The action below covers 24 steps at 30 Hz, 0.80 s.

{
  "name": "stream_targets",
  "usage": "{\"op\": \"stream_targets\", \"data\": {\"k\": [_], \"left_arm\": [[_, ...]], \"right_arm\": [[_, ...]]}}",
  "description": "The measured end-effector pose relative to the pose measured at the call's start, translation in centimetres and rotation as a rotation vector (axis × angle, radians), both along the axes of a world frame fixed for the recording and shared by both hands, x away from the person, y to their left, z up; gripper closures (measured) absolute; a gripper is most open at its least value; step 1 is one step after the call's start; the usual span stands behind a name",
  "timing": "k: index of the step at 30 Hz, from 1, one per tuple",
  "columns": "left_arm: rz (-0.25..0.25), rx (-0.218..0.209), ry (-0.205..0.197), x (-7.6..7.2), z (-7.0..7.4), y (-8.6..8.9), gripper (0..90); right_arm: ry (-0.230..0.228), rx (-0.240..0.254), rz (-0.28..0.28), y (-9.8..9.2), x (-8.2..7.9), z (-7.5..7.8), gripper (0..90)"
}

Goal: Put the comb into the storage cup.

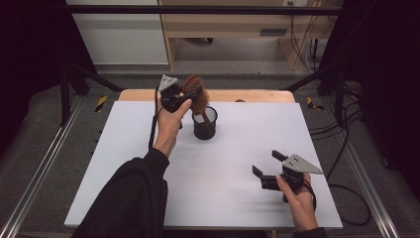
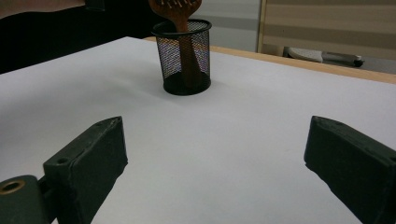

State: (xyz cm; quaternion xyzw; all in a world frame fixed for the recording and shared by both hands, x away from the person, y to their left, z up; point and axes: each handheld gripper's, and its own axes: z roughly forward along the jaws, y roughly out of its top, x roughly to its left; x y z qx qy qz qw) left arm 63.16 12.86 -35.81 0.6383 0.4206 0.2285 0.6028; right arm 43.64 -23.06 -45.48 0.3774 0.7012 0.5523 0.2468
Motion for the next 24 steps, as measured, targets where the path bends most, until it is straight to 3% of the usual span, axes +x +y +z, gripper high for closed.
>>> {"op": "stream_targets", "data": {"k": [24], "left_arm": [[0.042, 0.008, 0.022, 0.7, -0.9, 1.6, 39.2]], "right_arm": [[-0.002, 0.002, 0.0, 0.0, 0.0, 0.0, 5.8]]}}
